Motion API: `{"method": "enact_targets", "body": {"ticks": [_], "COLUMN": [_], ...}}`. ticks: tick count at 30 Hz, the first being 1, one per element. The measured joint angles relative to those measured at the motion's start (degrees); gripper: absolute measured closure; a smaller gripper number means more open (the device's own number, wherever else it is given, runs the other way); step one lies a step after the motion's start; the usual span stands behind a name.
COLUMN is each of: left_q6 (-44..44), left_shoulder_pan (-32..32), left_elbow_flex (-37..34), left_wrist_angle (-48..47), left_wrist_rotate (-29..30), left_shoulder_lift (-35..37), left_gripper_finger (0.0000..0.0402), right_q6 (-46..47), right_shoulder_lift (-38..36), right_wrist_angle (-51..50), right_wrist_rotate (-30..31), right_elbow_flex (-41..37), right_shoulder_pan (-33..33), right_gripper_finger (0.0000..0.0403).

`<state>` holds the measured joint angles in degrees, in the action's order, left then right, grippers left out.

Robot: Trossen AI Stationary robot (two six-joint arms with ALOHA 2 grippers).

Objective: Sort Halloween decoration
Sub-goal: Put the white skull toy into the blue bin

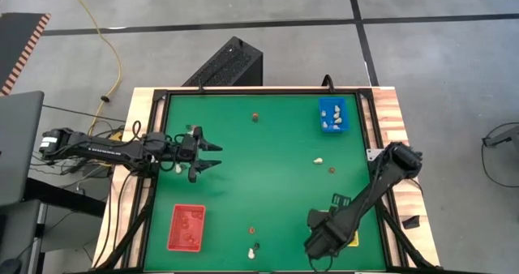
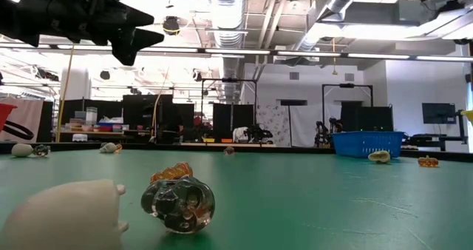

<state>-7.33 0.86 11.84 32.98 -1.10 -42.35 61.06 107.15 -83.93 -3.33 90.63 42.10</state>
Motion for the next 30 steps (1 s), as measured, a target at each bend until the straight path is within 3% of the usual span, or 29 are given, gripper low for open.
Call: {"method": "enact_targets", "body": {"ticks": [3,9,15,19,23,26,30], "left_q6": [-0.2,2.1,2.1,2.2,2.6,2.6,2.6], "left_shoulder_pan": [-1.0,-1.8,-1.8,-1.8,-1.8,-1.8,-1.8], "left_elbow_flex": [0.0,0.0,0.0,0.0,0.0,0.0,0.0], "left_wrist_angle": [0.0,0.2,0.1,0.1,0.0,-0.3,-1.3], "left_wrist_rotate": [-0.1,0.2,0.3,1.4,4.5,6.6,8.6], "left_shoulder_lift": [0.0,0.0,0.0,0.0,0.0,0.0,0.0], "left_gripper_finger": [0.0191,0.0191,0.0191,0.0191,0.0191,0.0191,0.0191], "right_q6": [-1.3,-7.7,-17.8,-24.9,-32.5,-37.0,-42.8], "right_shoulder_lift": [-2.5,-9.4,-22.1,-29.5,-32.7,-32.5,-27.5], "right_wrist_angle": [-0.9,-5.7,5.2,17.2,31.6,47.7,69.1], "right_wrist_rotate": [0.4,9.8,11.6,14.4,20.8,26.0,24.9], "right_elbow_flex": [0.0,-0.7,-16.6,-28.4,-35.2,-37.6,-38.2], "right_shoulder_pan": [-1.2,-6.4,-19.0,-27.9,-35.6,-40.5,-47.7], "right_gripper_finger": [0.0187,0.0173,0.0174,0.0174,0.0174,0.0174,0.0174]}}
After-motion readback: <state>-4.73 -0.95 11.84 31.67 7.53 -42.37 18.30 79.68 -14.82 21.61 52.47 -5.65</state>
